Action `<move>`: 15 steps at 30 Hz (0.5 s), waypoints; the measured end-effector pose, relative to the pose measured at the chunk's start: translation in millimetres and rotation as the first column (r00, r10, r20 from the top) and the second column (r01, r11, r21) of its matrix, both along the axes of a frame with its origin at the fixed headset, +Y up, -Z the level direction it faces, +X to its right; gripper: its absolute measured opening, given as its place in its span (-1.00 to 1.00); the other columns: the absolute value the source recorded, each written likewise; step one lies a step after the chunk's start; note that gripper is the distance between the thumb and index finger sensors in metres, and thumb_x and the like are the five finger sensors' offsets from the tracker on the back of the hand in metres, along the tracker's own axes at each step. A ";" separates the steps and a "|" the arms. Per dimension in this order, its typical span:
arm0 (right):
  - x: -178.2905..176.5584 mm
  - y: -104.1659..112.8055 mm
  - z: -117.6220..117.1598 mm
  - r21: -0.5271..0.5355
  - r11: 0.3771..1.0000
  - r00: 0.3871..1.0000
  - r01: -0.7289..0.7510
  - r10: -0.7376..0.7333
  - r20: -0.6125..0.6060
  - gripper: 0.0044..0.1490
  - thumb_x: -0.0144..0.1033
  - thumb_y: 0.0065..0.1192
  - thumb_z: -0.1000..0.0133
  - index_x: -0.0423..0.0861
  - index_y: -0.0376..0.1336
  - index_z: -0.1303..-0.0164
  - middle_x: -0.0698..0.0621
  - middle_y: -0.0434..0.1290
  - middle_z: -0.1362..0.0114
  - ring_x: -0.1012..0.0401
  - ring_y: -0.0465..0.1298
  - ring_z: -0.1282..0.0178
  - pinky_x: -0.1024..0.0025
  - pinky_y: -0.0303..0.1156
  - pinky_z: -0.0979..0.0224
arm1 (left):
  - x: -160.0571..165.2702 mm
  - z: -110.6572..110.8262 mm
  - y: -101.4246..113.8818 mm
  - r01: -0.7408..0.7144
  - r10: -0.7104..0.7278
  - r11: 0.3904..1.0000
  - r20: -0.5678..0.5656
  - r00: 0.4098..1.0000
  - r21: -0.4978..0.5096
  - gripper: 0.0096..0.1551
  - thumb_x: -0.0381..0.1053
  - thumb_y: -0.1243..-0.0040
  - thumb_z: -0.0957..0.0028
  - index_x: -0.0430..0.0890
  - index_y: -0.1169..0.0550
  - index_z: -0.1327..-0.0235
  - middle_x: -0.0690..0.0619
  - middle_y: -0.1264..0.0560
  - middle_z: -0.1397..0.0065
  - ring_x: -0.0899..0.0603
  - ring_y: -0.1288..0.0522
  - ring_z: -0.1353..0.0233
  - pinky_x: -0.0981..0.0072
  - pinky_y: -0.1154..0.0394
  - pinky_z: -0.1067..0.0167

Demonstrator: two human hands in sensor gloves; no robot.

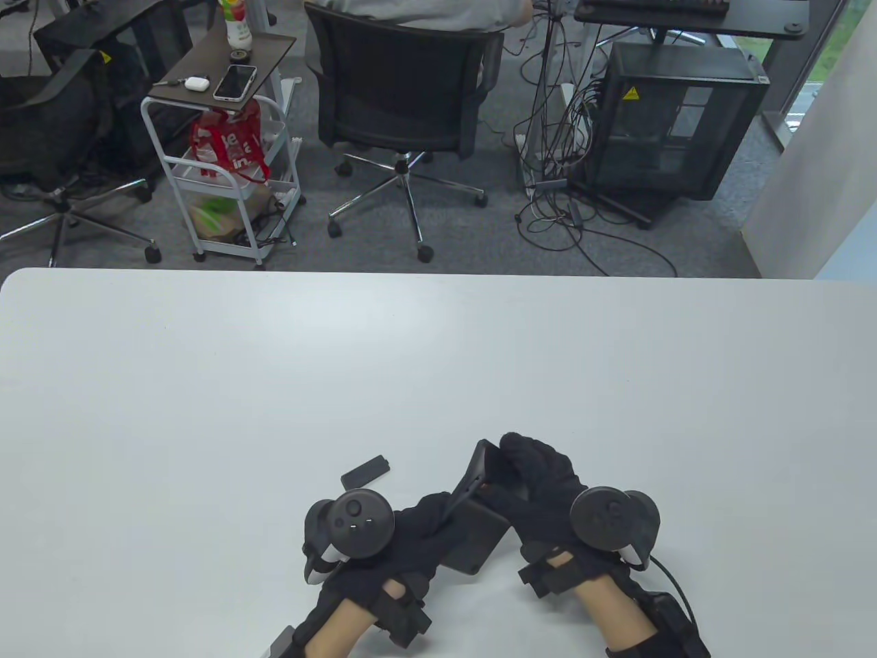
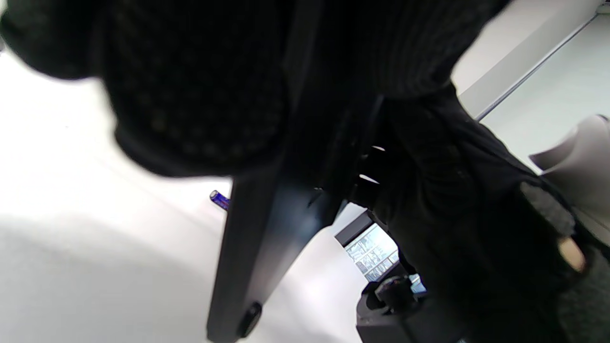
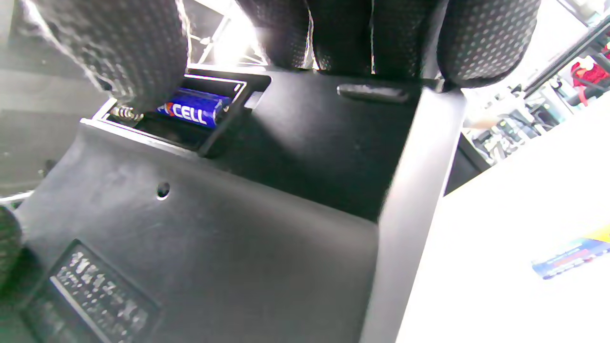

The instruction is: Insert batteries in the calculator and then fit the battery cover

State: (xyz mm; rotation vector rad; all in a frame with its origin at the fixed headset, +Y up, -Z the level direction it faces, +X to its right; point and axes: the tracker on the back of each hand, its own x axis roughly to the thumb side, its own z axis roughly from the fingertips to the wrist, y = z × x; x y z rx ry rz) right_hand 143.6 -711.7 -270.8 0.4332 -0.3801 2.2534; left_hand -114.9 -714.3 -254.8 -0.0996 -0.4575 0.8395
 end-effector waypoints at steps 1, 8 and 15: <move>0.6 -0.2 -0.5 -0.005 1.000 1.000 0.005 -0.005 -0.007 -0.07 0.13 0.34 -0.01 -0.12 0.16 -0.49 -0.28 0.25 -0.49 -0.34 0.30 -0.39 -0.28 0.33 -0.27 | -0.3 -0.2 -0.2 -0.009 0.009 1.000 -0.003 1.000 -0.006 -0.30 0.19 -0.34 0.07 -0.25 -0.51 -0.15 -0.12 -0.69 -0.02 0.00 -0.78 0.44 0.09 -0.70 0.24; 6.6 -2.0 -3.4 0.002 0.999 0.999 0.046 -0.046 -0.012 -0.12 0.09 0.27 -0.07 -0.12 0.14 -0.50 -0.29 0.22 -0.50 -0.34 0.26 -0.42 -0.31 0.32 -0.29 | -6.6 -3.9 -0.9 -0.080 0.078 0.996 -0.032 0.996 -0.037 -0.30 0.20 -0.34 0.07 -0.25 -0.51 -0.15 -0.11 -0.69 -0.02 0.00 -0.78 0.43 0.09 -0.70 0.23; 31.4 4.8 -10.0 0.049 0.994 0.991 0.100 -0.103 0.082 -0.18 -0.05 0.34 -0.07 -0.14 0.16 -0.47 -0.30 0.22 -0.49 -0.32 0.33 -0.37 -0.26 0.37 -0.26 | -33.7 -11.8 -0.7 -0.182 0.174 0.983 -0.210 0.962 -0.019 -0.30 0.20 -0.33 0.08 -0.24 -0.50 -0.16 -0.10 -0.69 -0.03 0.00 -0.78 0.42 0.08 -0.70 0.22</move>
